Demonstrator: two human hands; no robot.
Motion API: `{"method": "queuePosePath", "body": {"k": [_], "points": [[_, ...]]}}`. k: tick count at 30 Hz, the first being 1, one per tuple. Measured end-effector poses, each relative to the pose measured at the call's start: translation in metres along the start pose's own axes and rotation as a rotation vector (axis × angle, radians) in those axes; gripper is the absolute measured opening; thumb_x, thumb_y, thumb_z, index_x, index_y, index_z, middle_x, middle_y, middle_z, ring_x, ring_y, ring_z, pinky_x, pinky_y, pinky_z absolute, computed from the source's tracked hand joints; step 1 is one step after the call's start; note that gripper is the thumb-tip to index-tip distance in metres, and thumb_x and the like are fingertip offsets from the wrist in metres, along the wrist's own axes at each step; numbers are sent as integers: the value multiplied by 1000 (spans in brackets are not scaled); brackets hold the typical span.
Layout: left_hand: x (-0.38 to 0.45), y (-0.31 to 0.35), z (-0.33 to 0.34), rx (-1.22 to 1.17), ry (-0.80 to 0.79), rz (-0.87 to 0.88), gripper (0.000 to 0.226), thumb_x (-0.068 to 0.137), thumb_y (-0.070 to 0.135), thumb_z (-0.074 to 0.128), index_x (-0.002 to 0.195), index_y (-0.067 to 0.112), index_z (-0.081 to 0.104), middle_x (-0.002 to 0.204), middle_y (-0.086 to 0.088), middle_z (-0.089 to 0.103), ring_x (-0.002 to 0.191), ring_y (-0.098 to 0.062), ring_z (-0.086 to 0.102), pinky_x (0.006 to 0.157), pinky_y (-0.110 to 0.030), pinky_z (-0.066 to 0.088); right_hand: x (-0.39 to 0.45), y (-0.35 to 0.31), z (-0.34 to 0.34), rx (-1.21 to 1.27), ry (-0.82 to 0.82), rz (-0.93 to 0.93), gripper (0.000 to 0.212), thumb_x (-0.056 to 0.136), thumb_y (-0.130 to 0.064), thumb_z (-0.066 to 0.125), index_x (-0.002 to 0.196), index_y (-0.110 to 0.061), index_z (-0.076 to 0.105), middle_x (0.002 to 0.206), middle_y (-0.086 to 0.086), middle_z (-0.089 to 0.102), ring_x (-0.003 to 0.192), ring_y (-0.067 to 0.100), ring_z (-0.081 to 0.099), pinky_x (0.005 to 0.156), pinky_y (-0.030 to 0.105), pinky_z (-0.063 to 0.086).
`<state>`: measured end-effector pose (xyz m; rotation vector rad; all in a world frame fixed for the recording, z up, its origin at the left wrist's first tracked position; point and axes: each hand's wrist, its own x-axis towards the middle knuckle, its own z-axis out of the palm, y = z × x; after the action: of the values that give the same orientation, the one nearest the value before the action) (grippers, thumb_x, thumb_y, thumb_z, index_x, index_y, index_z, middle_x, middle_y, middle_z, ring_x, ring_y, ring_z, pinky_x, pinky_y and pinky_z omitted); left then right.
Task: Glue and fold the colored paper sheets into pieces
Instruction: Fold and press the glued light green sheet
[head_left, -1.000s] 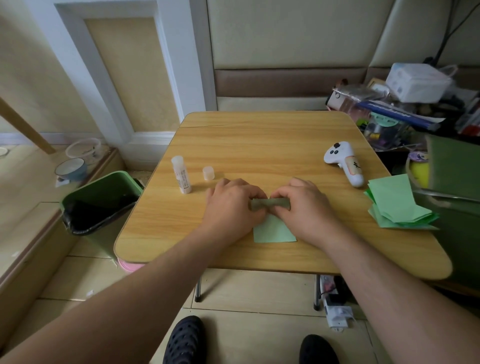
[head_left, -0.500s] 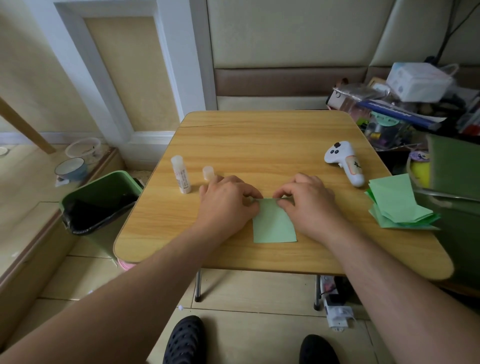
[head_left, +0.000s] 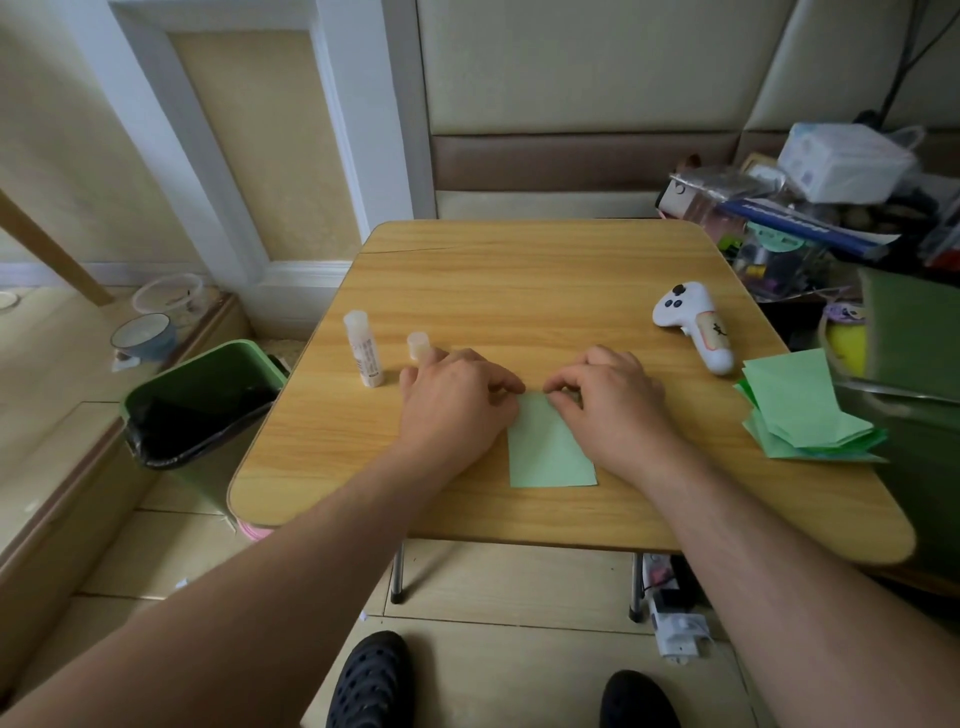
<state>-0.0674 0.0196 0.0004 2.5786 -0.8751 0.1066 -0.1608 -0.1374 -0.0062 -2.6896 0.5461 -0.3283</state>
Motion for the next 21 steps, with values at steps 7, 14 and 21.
{"method": "queuePosePath", "body": {"k": [7, 14, 21], "points": [[1, 1, 1, 23, 20, 13, 21, 91, 46, 60, 106, 49, 74, 109, 18, 65, 115, -21, 46, 83, -39, 26, 4, 0, 1, -38, 6, -13, 18, 104, -42, 56, 110, -41, 73, 109, -16, 49, 117, 18, 43, 86, 39, 32], [3, 10, 6, 5, 14, -14, 24, 92, 44, 56, 107, 49, 74, 111, 15, 66, 116, -24, 47, 84, -40, 28, 5, -7, 4, -21, 20, 10, 18, 102, -47, 58, 111, -41, 72, 108, -15, 50, 116, 19, 45, 86, 40, 35], [9, 13, 7, -23, 25, -36, 21, 90, 46, 59, 106, 47, 72, 102, 16, 66, 115, -24, 50, 87, -42, 31, 11, -9, 3, -12, 41, 99, 14, 98, -51, 64, 96, -40, 72, 93, -14, 45, 112, 22, 46, 83, 40, 32]]}}
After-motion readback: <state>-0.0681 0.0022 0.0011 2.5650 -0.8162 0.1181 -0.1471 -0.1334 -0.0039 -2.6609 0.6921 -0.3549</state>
